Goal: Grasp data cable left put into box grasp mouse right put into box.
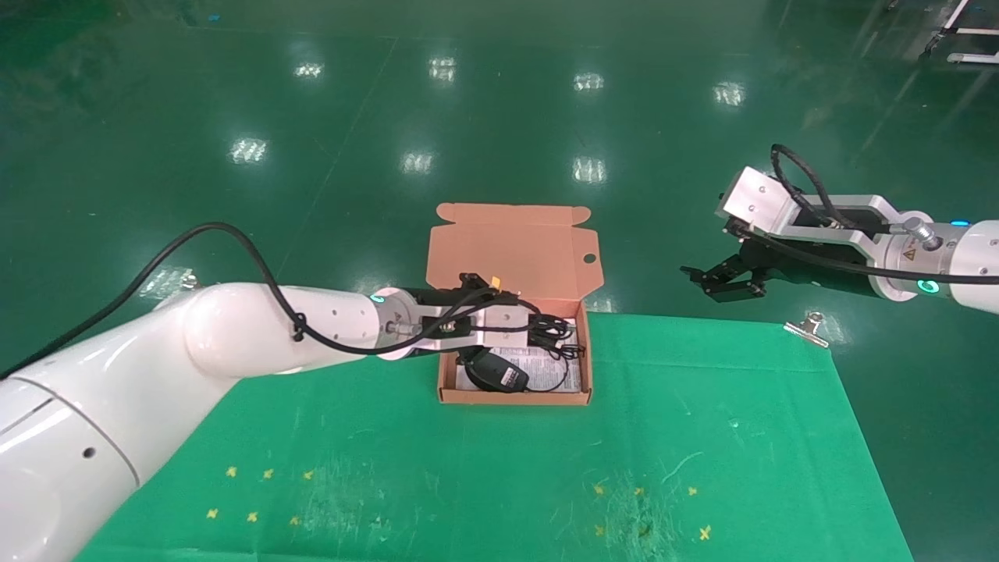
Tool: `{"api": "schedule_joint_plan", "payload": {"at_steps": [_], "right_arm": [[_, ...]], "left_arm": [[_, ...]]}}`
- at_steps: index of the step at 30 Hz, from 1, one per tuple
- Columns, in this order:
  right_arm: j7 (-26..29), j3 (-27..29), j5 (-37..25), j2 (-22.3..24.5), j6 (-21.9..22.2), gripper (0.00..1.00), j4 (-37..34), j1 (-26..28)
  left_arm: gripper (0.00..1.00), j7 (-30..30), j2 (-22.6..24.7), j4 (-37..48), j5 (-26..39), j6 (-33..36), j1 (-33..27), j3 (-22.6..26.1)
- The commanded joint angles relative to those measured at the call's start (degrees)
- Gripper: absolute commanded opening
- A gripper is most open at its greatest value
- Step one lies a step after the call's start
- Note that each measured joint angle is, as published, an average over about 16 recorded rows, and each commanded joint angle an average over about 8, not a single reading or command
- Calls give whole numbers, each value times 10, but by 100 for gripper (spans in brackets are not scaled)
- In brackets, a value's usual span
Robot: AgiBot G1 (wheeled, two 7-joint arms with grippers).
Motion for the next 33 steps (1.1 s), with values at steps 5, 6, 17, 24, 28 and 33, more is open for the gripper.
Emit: {"api": "schedule_joint_plan", "payload": {"at_steps": [5, 6, 17, 24, 28, 33], "right_arm": [[-2, 1, 2, -2, 0, 100, -4, 0], [-2, 1, 2, -2, 1, 100, -4, 0], [-19, 12, -9, -3, 30, 100, 7, 24], [-31, 18, -9, -1, 16, 100, 13, 27], [-32, 34, 20, 6, -7, 100, 23, 9], [-33, 60, 70, 17, -44, 100, 39, -21]], "left_arm": [[100, -1, -2, -3, 5, 1, 0, -3], [100, -1, -4, -5, 5, 1, 1, -4], [100, -15, -22, -14, 25, -49, -56, -10], [100, -30, -28, -10, 20, -75, -75, -29], [100, -40, -51, -31, -10, -45, -57, -57], [100, -56, -88, -65, -58, 10, -23, -100]]}}
